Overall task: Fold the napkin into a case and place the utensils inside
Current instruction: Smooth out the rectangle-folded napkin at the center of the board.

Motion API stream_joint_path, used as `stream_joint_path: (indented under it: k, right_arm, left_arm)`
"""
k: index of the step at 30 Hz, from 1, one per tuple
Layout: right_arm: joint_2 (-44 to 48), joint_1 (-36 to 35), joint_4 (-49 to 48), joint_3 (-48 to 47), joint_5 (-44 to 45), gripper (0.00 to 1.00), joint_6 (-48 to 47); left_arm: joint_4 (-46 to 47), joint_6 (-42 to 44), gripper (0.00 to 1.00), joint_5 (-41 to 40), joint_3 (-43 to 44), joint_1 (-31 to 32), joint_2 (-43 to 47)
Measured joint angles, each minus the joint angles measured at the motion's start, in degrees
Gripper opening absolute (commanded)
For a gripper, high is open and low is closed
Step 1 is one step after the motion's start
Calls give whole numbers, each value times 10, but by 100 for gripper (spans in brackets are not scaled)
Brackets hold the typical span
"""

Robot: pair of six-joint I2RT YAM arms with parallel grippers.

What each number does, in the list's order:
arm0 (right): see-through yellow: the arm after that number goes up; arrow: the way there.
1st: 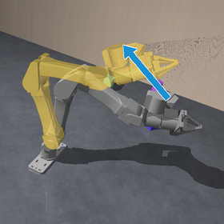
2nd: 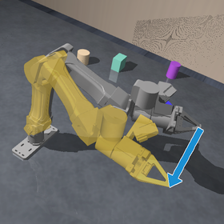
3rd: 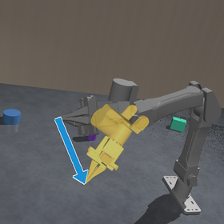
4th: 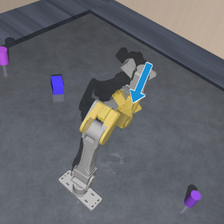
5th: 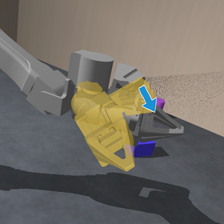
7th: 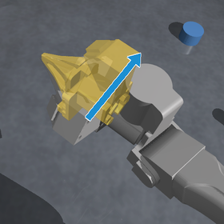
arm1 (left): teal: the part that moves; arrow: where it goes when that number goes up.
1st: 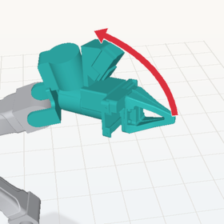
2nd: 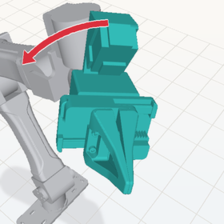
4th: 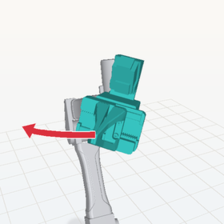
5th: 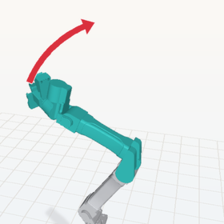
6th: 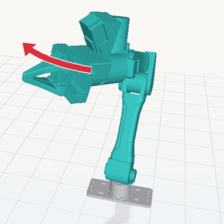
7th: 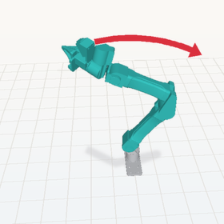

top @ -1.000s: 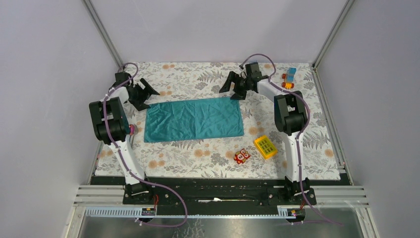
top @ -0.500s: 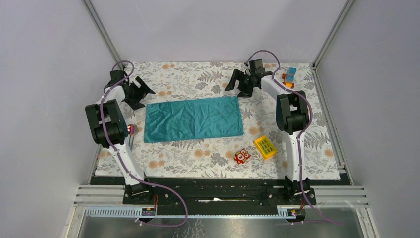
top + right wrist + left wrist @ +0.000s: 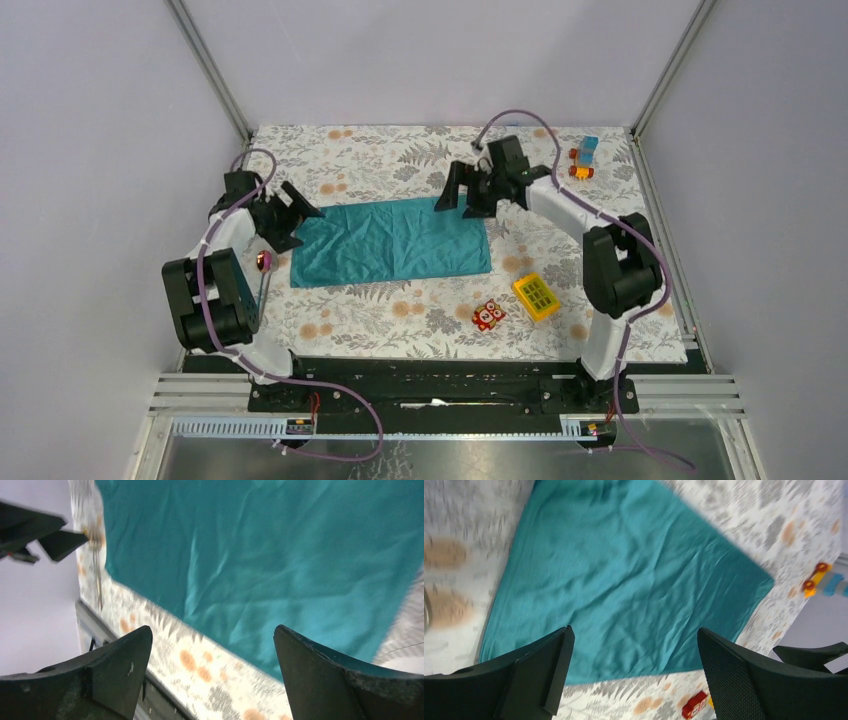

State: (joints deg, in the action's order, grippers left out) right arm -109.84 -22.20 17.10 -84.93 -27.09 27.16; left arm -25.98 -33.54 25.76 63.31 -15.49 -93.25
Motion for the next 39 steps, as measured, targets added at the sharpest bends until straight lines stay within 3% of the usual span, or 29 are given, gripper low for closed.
stream_joint_path:
  k: [3,11,30,39]
  right_arm:
    - [43,-30,-38,83,-31,99,12]
    - [85,-33,-85,249,-74,99,47]
    - [93,-31,-115,297,10,99,39]
    - [93,-31,-96,285,24,100,25]
  left_arm:
    - [-21,6,99,-6,-50,3,28]
    - [-63,14,99,-78,-79,1,37]
    - [-50,-12,99,-146,-131,-1,41]
    - [-43,7,99,-81,-53,-2,42]
